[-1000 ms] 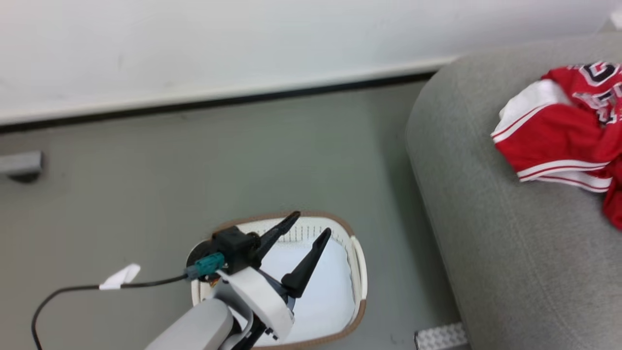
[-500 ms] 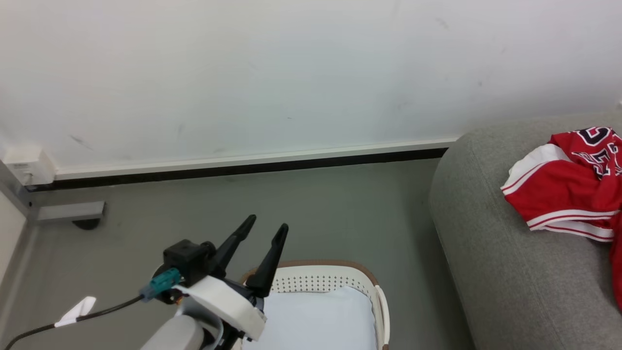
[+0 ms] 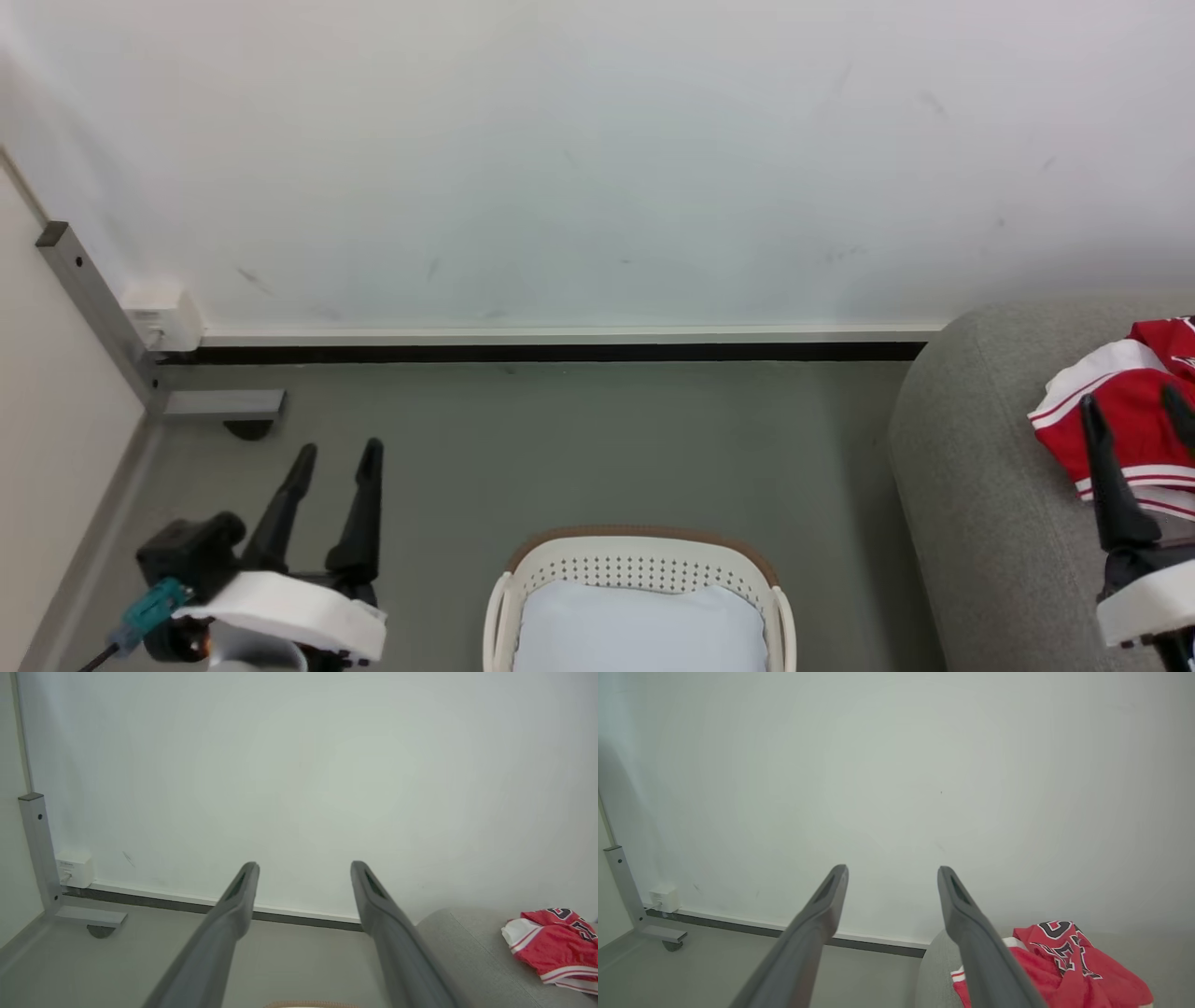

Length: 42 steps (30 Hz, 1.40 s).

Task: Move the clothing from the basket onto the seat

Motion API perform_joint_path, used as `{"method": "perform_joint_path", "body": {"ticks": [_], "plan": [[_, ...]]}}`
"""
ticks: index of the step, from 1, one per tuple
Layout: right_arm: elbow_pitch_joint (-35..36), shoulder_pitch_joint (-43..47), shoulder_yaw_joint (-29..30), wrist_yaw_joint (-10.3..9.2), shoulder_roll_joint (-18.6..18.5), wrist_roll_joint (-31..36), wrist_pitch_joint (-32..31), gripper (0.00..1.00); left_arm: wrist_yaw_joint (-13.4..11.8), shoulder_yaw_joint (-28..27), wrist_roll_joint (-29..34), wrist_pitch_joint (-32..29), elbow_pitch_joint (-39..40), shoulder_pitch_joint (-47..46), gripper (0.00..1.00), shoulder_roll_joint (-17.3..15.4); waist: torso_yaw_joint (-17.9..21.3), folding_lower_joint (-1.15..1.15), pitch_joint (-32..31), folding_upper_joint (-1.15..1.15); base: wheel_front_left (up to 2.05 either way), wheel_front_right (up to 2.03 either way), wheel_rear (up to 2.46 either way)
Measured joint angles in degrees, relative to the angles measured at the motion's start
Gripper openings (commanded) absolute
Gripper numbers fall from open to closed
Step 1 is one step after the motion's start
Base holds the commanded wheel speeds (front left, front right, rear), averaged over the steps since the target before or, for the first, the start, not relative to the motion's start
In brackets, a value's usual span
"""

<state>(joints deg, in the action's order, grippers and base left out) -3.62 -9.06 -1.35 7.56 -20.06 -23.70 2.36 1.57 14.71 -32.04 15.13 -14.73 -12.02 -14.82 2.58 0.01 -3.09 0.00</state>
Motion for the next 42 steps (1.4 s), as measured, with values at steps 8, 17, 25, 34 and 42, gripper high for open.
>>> {"method": "perform_joint_path", "body": {"ticks": [8,17,25,34,42], "plan": [[-6.3,4.9,-3.6,-0.01,4.2,1.5,10.1,1.0,2.2,-6.1,4.4,0.0,-0.4,5.5,1.0,3.5,-2.0,0.0,-0.9,0.0,0.0,0.0,0.0],[-9.6,6.4,-4.3,-0.01,11.5,4.6,12.6,1.0,4.5,-10.7,10.9,0.0,-0.9,7.9,1.0,9.0,-2.4,-0.01,-1.0,0.0,0.0,0.0,0.0],[-8.8,7.7,-4.2,-0.01,14.5,6.9,12.7,1.0,5.5,-12.6,14.0,0.0,-1.5,8.0,1.0,10.5,-2.2,-0.01,-0.6,0.0,0.0,0.0,0.0],[-9.0,7.1,-4.3,-0.01,14.5,7.2,12.7,1.0,5.8,-13.0,15.0,0.0,-2.4,8.0,1.0,11.0,-1.8,-0.01,-0.3,0.0,0.0,0.0,0.0],[-8.9,6.8,-4.3,-0.01,14.6,7.1,12.7,1.0,5.8,-12.4,15.0,0.0,-3.0,7.9,1.0,11.1,-1.7,-0.01,-0.1,0.0,0.0,0.0,0.0]]}}
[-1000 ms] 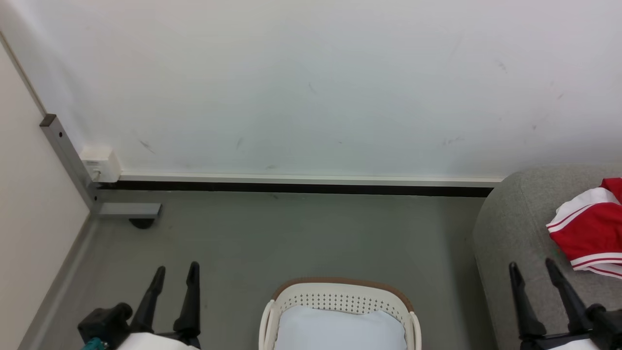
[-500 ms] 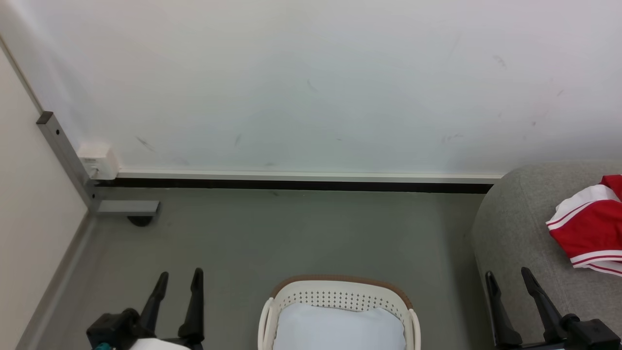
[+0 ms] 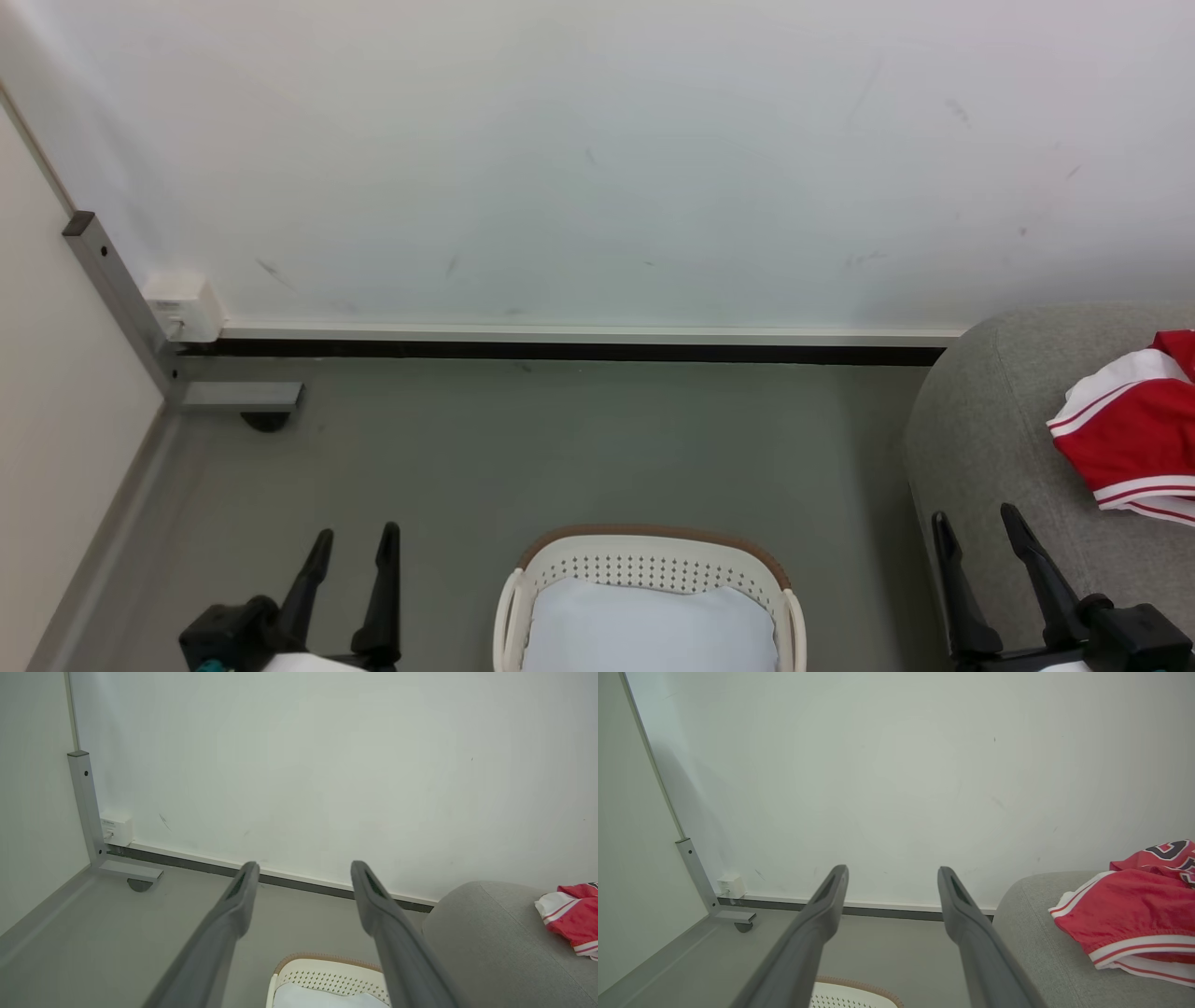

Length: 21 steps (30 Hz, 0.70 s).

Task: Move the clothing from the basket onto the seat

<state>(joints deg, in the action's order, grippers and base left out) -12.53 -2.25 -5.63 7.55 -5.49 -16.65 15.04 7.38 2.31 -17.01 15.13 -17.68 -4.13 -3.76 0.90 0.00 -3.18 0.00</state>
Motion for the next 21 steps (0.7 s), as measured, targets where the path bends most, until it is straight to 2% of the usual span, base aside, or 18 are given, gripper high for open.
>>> {"method": "perform_joint_path", "body": {"ticks": [5,6,10,21], "plan": [[-0.1,0.0,-0.3,0.0,0.1,0.0,0.0,1.0,0.0,0.4,-0.1,0.0,-0.2,0.0,1.0,-0.2,0.0,0.0,0.0,0.0,0.0,0.0,0.0],[-0.1,0.0,-0.3,0.0,0.1,-0.1,0.0,0.0,0.0,0.5,-0.2,0.0,-0.3,0.0,0.0,-0.3,0.0,0.0,-0.1,0.0,0.0,0.0,0.0],[-1.8,1.4,-0.5,0.01,0.3,-0.2,-0.3,0.0,0.0,0.6,-0.4,-0.1,-2.0,1.2,0.0,0.2,0.0,0.0,0.0,0.0,0.0,0.0,0.0],[-2.1,1.3,0.9,0.01,0.5,-11.0,-3.3,0.0,0.0,-0.6,-10.5,-3.4,-1.8,1.3,0.0,0.3,0.0,0.0,0.3,0.0,0.0,0.0,0.0]]}}
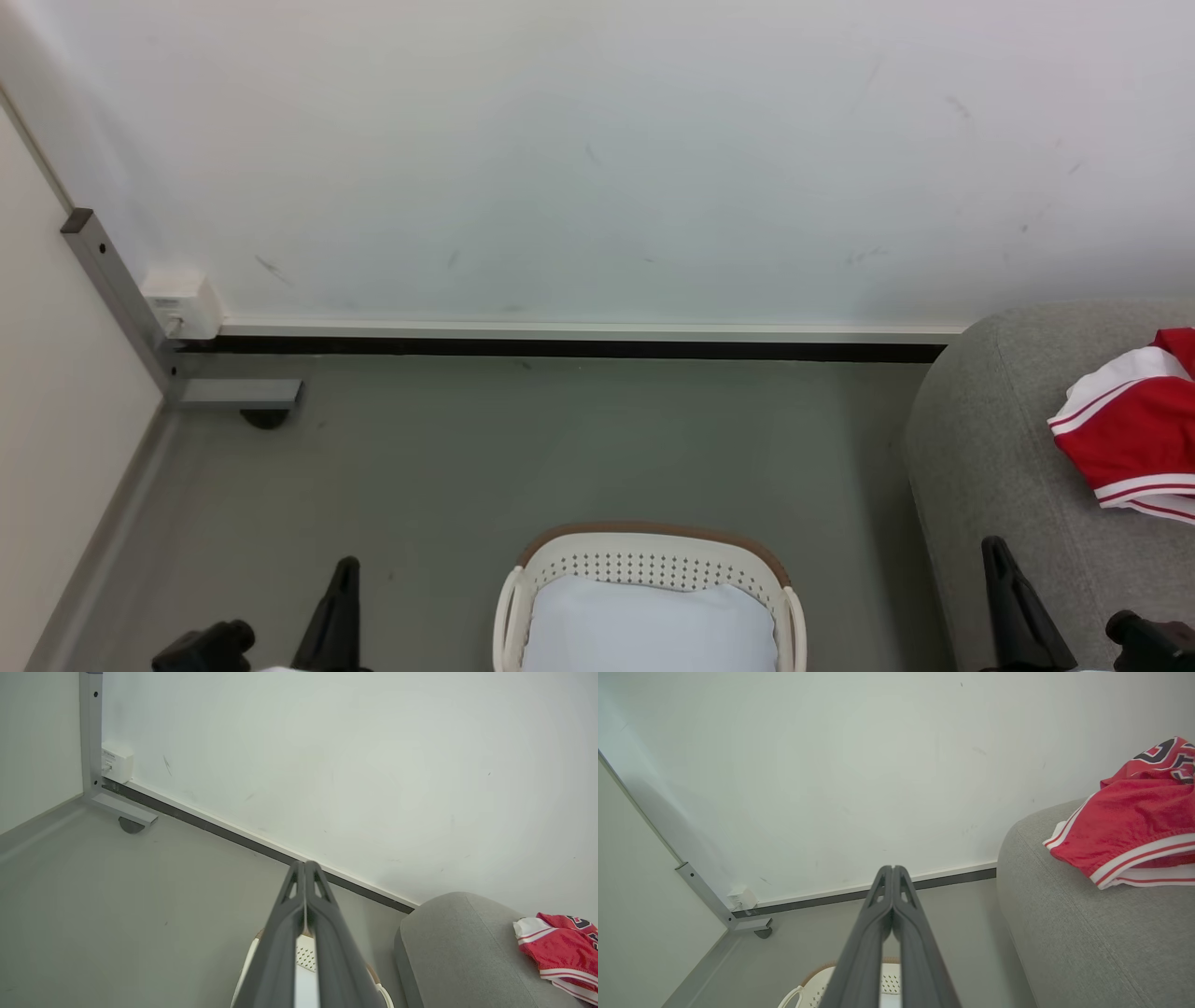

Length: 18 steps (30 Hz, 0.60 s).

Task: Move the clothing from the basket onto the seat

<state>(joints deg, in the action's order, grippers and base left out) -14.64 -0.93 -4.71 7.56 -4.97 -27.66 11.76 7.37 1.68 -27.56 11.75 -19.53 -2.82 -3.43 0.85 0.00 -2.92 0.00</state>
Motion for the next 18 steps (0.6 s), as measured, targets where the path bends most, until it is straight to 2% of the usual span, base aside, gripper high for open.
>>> {"method": "perform_joint_path", "body": {"ticks": [18], "plan": [[0.0,-0.6,2.6,0.0,0.5,-15.5,-4.2,0.0,0.0,-1.8,-15.7,-4.2,1.4,-0.4,0.0,0.2,-0.1,-0.01,0.5,0.0,0.0,0.0,0.0]]}}
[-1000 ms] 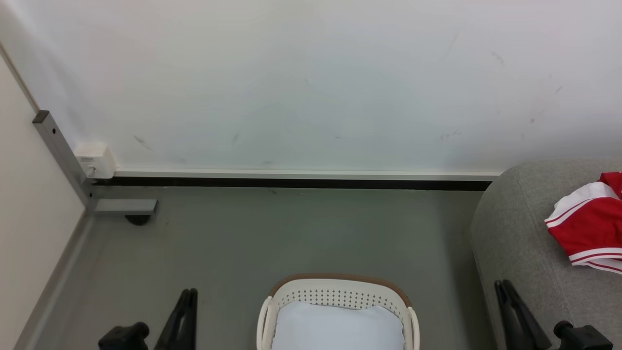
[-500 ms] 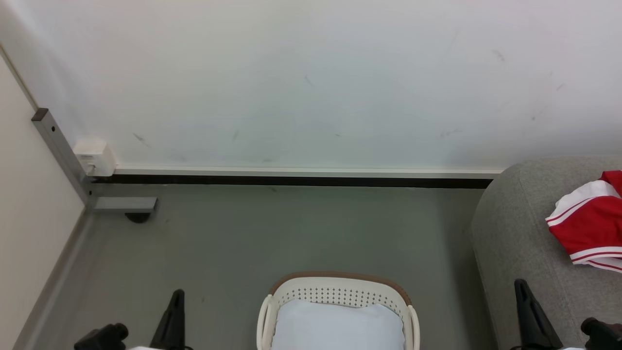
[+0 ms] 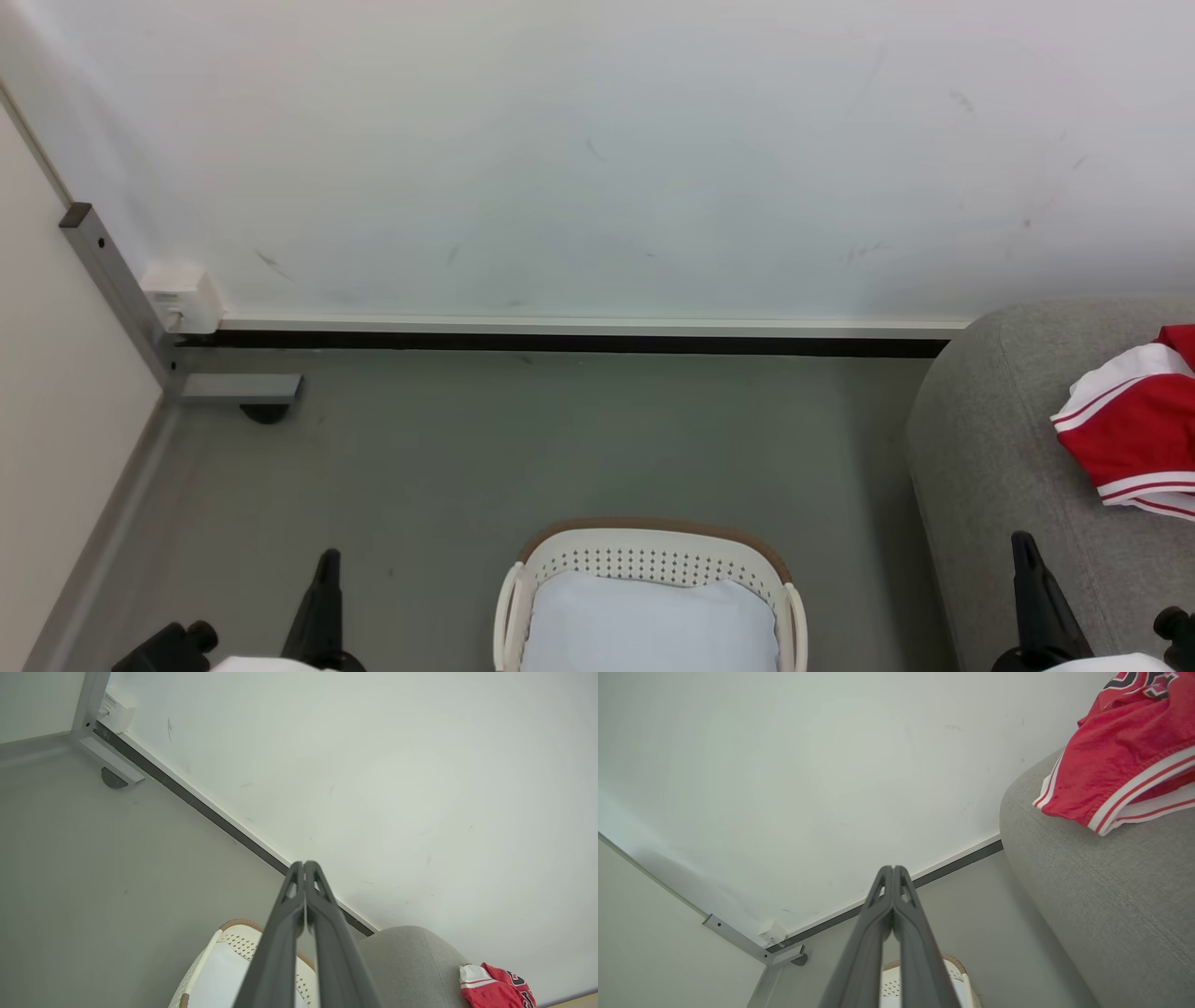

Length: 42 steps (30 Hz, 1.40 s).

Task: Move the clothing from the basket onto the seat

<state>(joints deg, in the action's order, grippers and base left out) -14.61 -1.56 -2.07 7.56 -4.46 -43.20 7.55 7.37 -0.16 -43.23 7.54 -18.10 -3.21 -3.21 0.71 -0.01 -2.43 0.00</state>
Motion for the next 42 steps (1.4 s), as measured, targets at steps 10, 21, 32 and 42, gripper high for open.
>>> {"method": "perform_joint_path", "body": {"ticks": [10,21,32,42], "plan": [[0.1,-0.7,1.1,0.0,0.4,-7.3,-2.0,0.0,0.0,-1.1,-7.3,-2.1,0.5,-0.3,0.0,0.1,-0.1,0.0,0.3,0.0,0.0,0.0,0.0],[0.1,-1.4,2.4,-0.01,0.6,-14.6,-4.1,0.0,0.0,-1.8,-14.5,-4.1,1.2,-0.7,0.0,0.2,-0.2,0.0,0.6,0.0,0.0,0.0,0.0],[0.1,-1.9,3.6,-0.01,0.7,-21.2,-6.0,0.0,0.0,-2.8,-20.9,-6.0,1.7,-1.1,0.0,0.2,-0.2,0.0,0.9,0.0,0.0,0.0,0.0],[0.2,-2.2,4.4,-0.01,0.8,-26.3,-7.5,0.0,0.0,-3.4,-26.3,-7.5,2.1,-1.4,0.0,0.3,-0.3,0.0,1.1,0.0,0.0,0.0,0.0]]}}
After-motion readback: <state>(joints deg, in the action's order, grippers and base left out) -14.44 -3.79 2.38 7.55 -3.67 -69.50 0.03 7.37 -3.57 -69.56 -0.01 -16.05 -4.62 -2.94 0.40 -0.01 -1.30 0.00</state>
